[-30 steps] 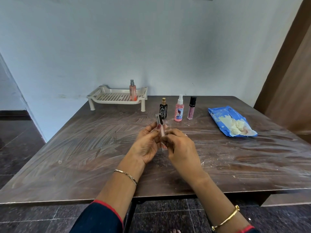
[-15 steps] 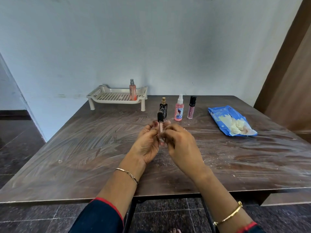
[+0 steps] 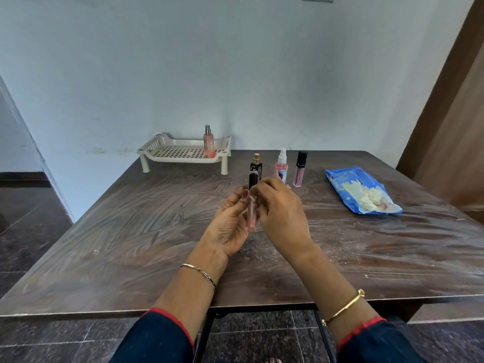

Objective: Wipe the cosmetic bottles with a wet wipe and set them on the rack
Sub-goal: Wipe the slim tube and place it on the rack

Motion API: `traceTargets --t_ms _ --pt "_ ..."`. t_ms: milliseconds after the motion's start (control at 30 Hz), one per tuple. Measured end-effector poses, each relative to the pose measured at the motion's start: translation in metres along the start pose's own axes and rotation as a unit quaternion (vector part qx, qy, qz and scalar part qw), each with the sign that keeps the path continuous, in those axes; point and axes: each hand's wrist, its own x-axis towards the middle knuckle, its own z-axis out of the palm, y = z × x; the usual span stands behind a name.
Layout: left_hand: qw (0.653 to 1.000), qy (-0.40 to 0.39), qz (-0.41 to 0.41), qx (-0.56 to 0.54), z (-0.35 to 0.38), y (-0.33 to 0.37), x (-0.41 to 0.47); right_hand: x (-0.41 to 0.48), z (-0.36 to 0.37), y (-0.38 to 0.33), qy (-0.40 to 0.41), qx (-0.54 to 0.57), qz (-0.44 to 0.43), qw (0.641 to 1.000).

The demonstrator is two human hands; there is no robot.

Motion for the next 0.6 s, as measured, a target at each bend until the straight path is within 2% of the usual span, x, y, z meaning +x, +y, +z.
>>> traceTargets --t_ms 233,467,600 --pt "0.999 0.011 0.002 0.033 -0.001 -0.001 0.000 -0.012 0.004 0.004 -0.014 0.004 -0.001 1.000" --pt "0.995 0.000 -0.011 0.098 0.001 -0.001 0.000 -0.001 0.003 0.005 0.060 0.061 0.069 0.994" --pt "0.996 0.017 -0.011 0.088 0.000 0.000 0.000 -0.005 0.005 0.007 0.037 0.042 0.040 0.998"
